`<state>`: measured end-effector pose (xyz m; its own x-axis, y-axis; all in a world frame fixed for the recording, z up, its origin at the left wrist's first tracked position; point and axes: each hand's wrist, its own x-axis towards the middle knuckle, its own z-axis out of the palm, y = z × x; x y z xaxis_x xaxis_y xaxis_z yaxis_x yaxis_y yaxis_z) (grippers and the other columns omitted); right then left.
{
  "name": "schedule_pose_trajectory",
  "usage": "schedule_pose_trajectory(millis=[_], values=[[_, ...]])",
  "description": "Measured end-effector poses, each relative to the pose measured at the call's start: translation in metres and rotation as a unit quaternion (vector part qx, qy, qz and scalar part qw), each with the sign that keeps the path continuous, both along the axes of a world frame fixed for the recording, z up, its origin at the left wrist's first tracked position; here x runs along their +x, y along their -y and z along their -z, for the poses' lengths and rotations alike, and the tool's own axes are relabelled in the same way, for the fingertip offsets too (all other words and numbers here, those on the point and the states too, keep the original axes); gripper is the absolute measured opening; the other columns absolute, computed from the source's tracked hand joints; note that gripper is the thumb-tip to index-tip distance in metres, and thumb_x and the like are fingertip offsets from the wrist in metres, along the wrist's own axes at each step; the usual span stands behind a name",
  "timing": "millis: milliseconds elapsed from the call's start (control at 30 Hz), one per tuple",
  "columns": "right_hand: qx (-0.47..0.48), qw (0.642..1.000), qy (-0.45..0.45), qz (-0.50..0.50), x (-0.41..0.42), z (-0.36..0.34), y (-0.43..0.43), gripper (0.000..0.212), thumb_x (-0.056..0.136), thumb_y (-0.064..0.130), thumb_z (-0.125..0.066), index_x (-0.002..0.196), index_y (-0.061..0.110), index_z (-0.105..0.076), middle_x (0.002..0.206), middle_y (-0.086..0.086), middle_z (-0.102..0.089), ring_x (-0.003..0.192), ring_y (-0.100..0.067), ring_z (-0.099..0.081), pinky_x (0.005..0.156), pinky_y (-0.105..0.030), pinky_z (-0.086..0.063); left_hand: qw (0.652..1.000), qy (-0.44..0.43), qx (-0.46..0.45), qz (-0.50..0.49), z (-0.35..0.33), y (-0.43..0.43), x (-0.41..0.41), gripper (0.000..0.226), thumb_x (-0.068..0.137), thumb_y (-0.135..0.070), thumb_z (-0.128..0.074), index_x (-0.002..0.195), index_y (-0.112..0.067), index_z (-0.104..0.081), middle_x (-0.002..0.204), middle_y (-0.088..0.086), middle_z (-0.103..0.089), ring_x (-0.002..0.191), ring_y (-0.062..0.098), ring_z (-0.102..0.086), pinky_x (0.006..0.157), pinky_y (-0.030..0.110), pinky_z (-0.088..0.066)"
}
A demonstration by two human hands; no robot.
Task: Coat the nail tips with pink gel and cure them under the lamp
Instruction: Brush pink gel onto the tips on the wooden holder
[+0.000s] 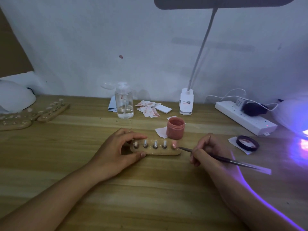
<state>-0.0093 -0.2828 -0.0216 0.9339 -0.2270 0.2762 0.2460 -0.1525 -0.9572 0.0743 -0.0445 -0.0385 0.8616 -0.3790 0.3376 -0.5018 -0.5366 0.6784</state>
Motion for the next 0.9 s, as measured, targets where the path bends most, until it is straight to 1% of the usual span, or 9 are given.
schedule_pose_trajectory(millis=[100,167,300,433,533,600,700,833,900], values=[[-0.003,1.000,-0.005,-0.009,-0.0007,-0.0007,-0.0011,0.014,0.083,-0.005,-0.057,0.075,0.006,-0.052,0.061,-0.010,-0.066,0.059,-0.011,-0.060,0.062,-0.024,-0.046,1.000,0.001,-0.003,-0.001,-0.0001,-0.0002,0.0004,0.044,0.077,-0.026,-0.083,0.115,-0.042,-0.067,0.109,-0.016,-0.056,0.102,-0.005,-0.054,0.084,0.000,-0.035],[-0.003,1.000,-0.004,-0.009,-0.0010,-0.0014,-0.0015,0.015,0.082,-0.006,-0.058,0.075,0.006,-0.051,0.061,-0.010,-0.066,0.059,-0.010,-0.059,0.061,-0.023,-0.046,1.000,0.003,-0.005,-0.002,0.0003,-0.0005,0.0004,0.045,0.076,-0.026,-0.083,0.114,-0.042,-0.067,0.109,-0.016,-0.056,0.102,-0.005,-0.054,0.084,0.000,-0.035],[-0.008,1.000,-0.014,-0.008,-0.0013,-0.0031,-0.0027,0.013,0.081,-0.006,-0.059,0.077,0.004,-0.051,0.061,-0.009,-0.065,0.060,-0.013,-0.057,0.065,-0.032,-0.042,1.000,0.007,-0.003,-0.001,0.0006,-0.0006,0.0003,0.044,0.076,-0.027,-0.083,0.114,-0.043,-0.066,0.109,-0.016,-0.056,0.102,-0.005,-0.054,0.083,-0.001,-0.035],[-0.019,1.000,-0.009,0.000,-0.0021,-0.0032,-0.0030,0.015,0.081,-0.006,-0.059,0.075,0.005,-0.050,0.059,-0.007,-0.063,0.058,-0.010,-0.055,0.062,-0.030,-0.041,1.000,0.006,-0.005,-0.002,0.0004,-0.0005,0.0002,0.044,0.077,-0.027,-0.082,0.115,-0.042,-0.067,0.109,-0.016,-0.057,0.102,-0.006,-0.054,0.083,-0.001,-0.035],[-0.021,1.000,-0.004,0.012,-0.0020,-0.0027,-0.0023,0.013,0.080,-0.003,-0.059,0.074,0.005,-0.050,0.059,-0.008,-0.063,0.060,-0.016,-0.054,0.064,-0.036,-0.040,1.000,0.006,-0.002,-0.004,0.0001,-0.0002,-0.0002,0.044,0.077,-0.027,-0.082,0.115,-0.043,-0.067,0.109,-0.017,-0.056,0.102,-0.007,-0.053,0.083,-0.001,-0.035],[-0.014,1.000,0.004,0.016,-0.0011,-0.0028,-0.0023,0.014,0.083,-0.004,-0.059,0.076,0.005,-0.051,0.063,-0.009,-0.066,0.062,-0.015,-0.057,0.065,-0.033,-0.044,1.000,0.006,-0.003,-0.005,0.0001,0.0000,-0.0004,0.045,0.077,-0.026,-0.083,0.115,-0.042,-0.067,0.109,-0.017,-0.056,0.101,-0.006,-0.053,0.083,-0.001,-0.035],[-0.021,1.000,-0.007,0.002,-0.0003,-0.0014,-0.0015,0.015,0.084,-0.005,-0.059,0.075,0.004,-0.050,0.060,-0.008,-0.066,0.059,-0.011,-0.057,0.061,-0.024,-0.045,1.000,0.003,0.003,-0.006,0.0000,-0.0003,-0.0003,0.045,0.077,-0.028,-0.082,0.116,-0.042,-0.066,0.109,-0.017,-0.055,0.101,-0.006,-0.053,0.082,0.000,-0.035],[-0.007,1.000,0.010,0.009,-0.0001,-0.0012,0.0000,0.010,0.085,-0.005,-0.058,0.079,-0.002,-0.050,0.061,-0.009,-0.066,0.058,-0.010,-0.058,0.058,-0.018,-0.047,1.000,0.005,0.004,-0.008,-0.0005,-0.0007,-0.0005,0.044,0.077,-0.028,-0.082,0.116,-0.041,-0.067,0.108,-0.017,-0.056,0.101,-0.007,-0.052,0.082,-0.001,-0.034],[-0.009,1.000,0.009,0.007,0.0012,-0.0016,-0.0013,0.009,0.086,-0.003,-0.058,0.081,-0.003,-0.050,0.063,-0.009,-0.067,0.060,-0.010,-0.059,0.059,-0.018,-0.048,1.000,0.005,0.003,-0.008,-0.0004,-0.0005,-0.0005,0.044,0.077,-0.028,-0.082,0.116,-0.041,-0.067,0.108,-0.017,-0.056,0.101,-0.007,-0.053,0.082,-0.001,-0.035]])
